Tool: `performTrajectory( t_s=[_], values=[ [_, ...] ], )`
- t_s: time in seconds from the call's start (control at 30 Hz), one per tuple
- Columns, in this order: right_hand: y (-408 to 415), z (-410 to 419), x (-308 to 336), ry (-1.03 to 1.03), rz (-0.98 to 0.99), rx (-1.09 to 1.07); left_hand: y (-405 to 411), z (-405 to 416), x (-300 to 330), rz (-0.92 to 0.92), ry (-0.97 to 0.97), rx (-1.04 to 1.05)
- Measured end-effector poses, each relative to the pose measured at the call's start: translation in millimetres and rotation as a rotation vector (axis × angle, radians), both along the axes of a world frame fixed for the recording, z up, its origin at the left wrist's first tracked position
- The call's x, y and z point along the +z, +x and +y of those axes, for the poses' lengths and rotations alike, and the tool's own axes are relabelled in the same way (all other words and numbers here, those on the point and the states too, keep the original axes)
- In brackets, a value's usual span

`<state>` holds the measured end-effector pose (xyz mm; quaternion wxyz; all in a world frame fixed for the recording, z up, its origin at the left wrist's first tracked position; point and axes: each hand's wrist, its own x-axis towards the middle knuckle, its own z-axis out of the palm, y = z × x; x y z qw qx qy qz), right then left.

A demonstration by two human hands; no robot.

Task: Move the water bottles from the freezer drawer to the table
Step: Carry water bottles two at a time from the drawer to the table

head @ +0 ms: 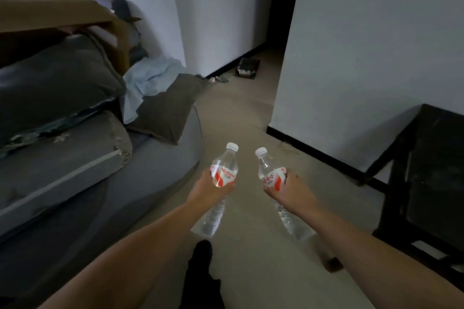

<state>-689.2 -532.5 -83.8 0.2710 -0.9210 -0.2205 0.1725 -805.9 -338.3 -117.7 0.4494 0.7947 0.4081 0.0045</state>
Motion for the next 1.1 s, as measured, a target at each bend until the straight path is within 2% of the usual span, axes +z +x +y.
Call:
performTrajectory(
  t_s=[0.13,0.33,0.5,0.77,1.0,1.1],
  values=[
    [60.1,31.4,-6.5,-0.016,0.005,-0.125,83.3,39.7,1.9,-0.054,0.019,-0.220],
    [148.9,88.8,-1.9,0.038,0.010,-0.349,203.2,108.1,27.7,-0.131,0.001,-0.395],
    [194.0,114.8,6.0,0.100,0.012,-0.494,293.4,137.5,40.9,-0.121,-0.053,-0.495],
    [247.5,79.9,-4.9,0.076,0.072,-0.721,387.5,94.1,25.6,-0.044,-0.072,-0.729],
    [330.7,3.3,-21.5,0.061,0.089,-0.927,506.1,12.6,14.7,0.027,0.043,-0.944],
    [369.8,-36.1,-19.8,0.058,0.100,-0.983,557.4,-27.2,18.7,0.029,0.026,-0.997]
  ],
)
